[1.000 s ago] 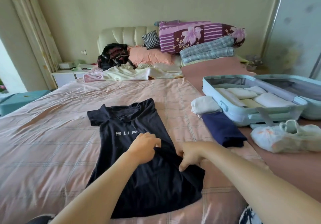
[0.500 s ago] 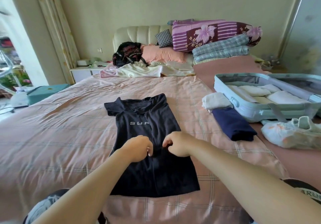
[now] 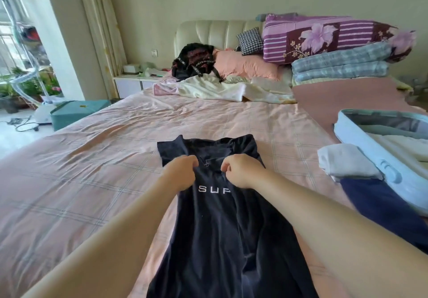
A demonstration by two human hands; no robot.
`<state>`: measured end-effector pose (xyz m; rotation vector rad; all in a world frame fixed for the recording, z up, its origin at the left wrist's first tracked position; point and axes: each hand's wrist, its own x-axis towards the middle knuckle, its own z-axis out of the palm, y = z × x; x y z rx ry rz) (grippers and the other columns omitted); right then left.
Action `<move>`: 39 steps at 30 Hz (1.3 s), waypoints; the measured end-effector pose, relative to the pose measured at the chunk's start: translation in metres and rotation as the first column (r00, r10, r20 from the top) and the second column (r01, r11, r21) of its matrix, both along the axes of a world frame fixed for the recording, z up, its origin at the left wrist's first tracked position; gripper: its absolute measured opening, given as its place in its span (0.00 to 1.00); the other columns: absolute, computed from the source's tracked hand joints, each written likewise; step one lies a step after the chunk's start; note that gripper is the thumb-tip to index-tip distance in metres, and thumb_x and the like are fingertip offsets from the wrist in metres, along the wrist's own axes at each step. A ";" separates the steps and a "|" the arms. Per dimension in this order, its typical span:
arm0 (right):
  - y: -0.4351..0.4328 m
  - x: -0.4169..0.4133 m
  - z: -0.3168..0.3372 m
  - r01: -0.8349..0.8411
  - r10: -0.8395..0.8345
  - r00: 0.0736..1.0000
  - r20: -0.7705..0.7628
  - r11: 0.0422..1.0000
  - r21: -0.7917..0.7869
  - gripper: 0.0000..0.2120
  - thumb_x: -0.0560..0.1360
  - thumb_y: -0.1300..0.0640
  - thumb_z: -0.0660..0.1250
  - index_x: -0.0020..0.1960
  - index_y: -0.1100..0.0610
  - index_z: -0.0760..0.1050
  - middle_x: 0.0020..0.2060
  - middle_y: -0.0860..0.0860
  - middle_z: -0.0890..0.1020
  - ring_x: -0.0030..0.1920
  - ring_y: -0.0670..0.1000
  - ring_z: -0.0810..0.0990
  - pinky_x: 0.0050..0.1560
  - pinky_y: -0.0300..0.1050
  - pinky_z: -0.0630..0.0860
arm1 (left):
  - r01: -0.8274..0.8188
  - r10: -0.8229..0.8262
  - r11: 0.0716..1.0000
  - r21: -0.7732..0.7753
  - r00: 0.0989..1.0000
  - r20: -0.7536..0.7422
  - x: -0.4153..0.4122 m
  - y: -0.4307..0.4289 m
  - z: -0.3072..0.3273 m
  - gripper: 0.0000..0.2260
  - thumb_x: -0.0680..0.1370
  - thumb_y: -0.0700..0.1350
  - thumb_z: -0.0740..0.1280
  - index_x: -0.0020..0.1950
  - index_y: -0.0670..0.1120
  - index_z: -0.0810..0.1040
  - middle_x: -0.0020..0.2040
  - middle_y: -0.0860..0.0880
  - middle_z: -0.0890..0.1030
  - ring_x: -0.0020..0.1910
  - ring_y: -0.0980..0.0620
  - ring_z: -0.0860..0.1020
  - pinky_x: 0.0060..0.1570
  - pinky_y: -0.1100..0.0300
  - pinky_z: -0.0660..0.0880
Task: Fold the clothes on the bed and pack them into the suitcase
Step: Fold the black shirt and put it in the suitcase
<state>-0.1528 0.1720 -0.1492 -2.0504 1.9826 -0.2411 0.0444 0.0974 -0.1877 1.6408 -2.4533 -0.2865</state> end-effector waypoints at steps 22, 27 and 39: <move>-0.156 0.061 -0.028 0.418 -0.328 0.853 0.407 0.895 -0.157 0.14 0.75 0.44 0.65 0.53 0.54 0.79 0.45 0.51 0.82 0.47 0.56 0.80 0.41 0.45 0.71 | 0.052 0.152 0.973 0.226 0.592 -0.791 -0.010 -0.138 0.029 0.07 0.77 0.38 0.68 0.53 0.45 0.82 0.44 0.47 0.83 0.43 0.49 0.80 0.50 0.55 0.77; -0.129 -0.030 -0.026 0.665 -0.561 0.655 0.506 0.746 -0.034 0.11 0.69 0.52 0.66 0.50 0.54 0.77 0.41 0.51 0.81 0.37 0.53 0.78 0.34 0.42 0.72 | 0.059 0.046 0.990 0.130 0.733 -0.678 -0.061 -0.126 0.015 0.11 0.81 0.36 0.60 0.54 0.48 0.79 0.56 0.47 0.80 0.56 0.46 0.78 0.56 0.57 0.74; -0.124 -0.098 -0.046 0.715 -0.642 0.682 0.352 0.687 -0.133 0.15 0.73 0.57 0.62 0.59 0.52 0.75 0.51 0.50 0.81 0.52 0.57 0.79 0.48 0.45 0.71 | 0.081 -0.127 0.980 0.180 0.957 0.261 -0.105 -0.139 -0.015 0.27 0.82 0.63 0.48 0.81 0.59 0.48 0.82 0.52 0.47 0.80 0.49 0.46 0.77 0.44 0.49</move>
